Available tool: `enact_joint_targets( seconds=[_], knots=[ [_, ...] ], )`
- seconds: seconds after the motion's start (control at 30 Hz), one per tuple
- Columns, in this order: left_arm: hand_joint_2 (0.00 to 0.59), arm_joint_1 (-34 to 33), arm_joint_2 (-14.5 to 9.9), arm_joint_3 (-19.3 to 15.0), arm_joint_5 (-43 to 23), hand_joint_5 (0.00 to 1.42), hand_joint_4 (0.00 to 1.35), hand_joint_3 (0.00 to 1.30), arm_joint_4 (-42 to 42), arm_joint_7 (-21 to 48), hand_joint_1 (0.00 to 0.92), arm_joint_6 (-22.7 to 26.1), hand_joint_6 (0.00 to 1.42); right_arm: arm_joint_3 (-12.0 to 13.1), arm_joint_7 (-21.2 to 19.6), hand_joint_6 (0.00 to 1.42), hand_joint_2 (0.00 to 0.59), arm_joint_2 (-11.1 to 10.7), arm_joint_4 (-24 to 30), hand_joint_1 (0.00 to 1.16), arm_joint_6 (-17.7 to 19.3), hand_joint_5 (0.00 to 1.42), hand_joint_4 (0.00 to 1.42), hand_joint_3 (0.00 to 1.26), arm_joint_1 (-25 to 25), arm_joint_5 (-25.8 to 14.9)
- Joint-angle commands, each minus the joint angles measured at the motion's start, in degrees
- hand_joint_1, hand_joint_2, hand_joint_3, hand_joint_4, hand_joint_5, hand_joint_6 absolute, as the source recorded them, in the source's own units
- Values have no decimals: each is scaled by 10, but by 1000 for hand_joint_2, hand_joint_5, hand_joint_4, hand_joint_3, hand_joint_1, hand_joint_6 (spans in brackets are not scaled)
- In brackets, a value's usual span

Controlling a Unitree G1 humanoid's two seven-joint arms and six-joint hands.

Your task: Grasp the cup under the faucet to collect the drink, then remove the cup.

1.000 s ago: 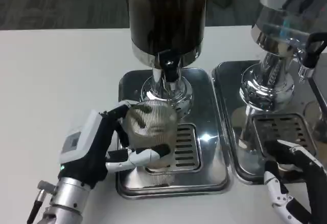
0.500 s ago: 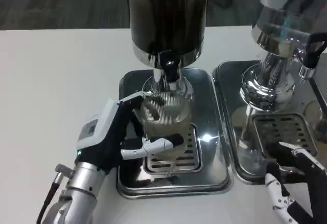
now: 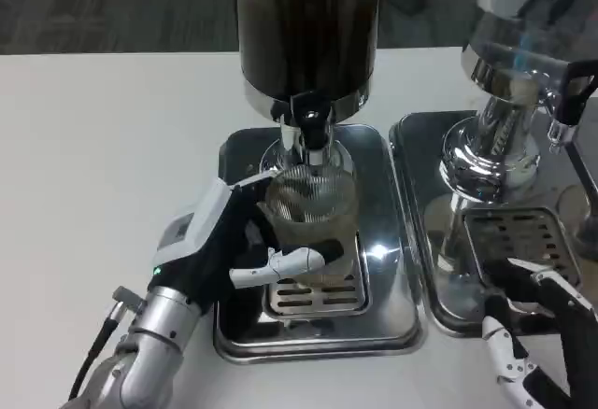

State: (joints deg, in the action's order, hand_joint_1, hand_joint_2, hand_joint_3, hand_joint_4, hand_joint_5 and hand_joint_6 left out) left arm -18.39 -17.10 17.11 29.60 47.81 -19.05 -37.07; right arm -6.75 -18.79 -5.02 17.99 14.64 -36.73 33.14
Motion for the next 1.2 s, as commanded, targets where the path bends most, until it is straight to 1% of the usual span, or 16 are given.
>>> enact_joint_targets(
  seconds=[0.03, 0.2, 0.27, 0.47, 0.53, 0.6, 0.73, 0.8, 1.03, 1.07, 1.13, 1.2],
  knots=[
    [66, 18, -4, 4, 4, 812, 588, 471, -3, 11, 265, 15, 1219, 2, -10, 508, 477, 3, -5, 503, 8, 359, 376, 412, 3, -3],
    [59, 31, -14, 0, 9, 805, 595, 489, -23, 5, 242, 22, 1196, 0, -12, 511, 477, 3, -13, 501, 9, 357, 376, 411, 9, -4],
    [56, 36, -19, -2, 9, 786, 578, 496, -32, 5, 234, 25, 1166, 0, -12, 513, 477, 3, -17, 500, 10, 357, 376, 411, 13, -6],
    [40, 48, -30, -7, 11, 643, 426, 453, -57, 6, 196, 38, 992, -3, -13, 517, 477, 2, -29, 498, 12, 364, 376, 411, 24, -9],
    [35, 52, -34, -8, 11, 605, 394, 435, -64, 5, 191, 39, 968, -3, -13, 517, 477, 1, -31, 498, 13, 365, 376, 411, 26, -10],
    [32, 56, -38, -9, 11, 560, 351, 391, -72, 5, 176, 40, 931, -3, -13, 517, 477, 1, -35, 497, 13, 366, 376, 411, 29, -11],
    [14, 63, -44, -9, 11, 442, 222, 229, -86, 9, 131, 39, 790, -3, -14, 518, 478, 1, -40, 497, 15, 366, 376, 411, 33, -12],
    [11, 65, -47, -8, 10, 382, 169, 182, -92, 18, 120, 42, 732, -4, -14, 518, 480, 2, -43, 497, 15, 366, 376, 411, 35, -12],
    [0, 69, -53, -8, 2, 226, 63, 118, -106, 47, 85, 54, 534, -3, -17, 518, 482, 3, -47, 496, 17, 367, 369, 411, 36, -13],
    [6, 70, -54, -8, 1, 203, 44, 116, -108, 50, 86, 54, 518, -3, -17, 518, 482, 3, -47, 496, 18, 367, 369, 411, 35, -13],
    [0, 74, -56, -9, -2, 156, 5, 98, -112, 57, 78, 54, 478, -3, -19, 518, 482, 3, -47, 496, 18, 367, 368, 411, 35, -14],
    [3, 78, -58, -12, -6, 134, 0, 93, -117, 63, 71, 51, 455, -4, -20, 518, 482, 3, -48, 495, 18, 367, 367, 411, 35, -14]
  ],
)
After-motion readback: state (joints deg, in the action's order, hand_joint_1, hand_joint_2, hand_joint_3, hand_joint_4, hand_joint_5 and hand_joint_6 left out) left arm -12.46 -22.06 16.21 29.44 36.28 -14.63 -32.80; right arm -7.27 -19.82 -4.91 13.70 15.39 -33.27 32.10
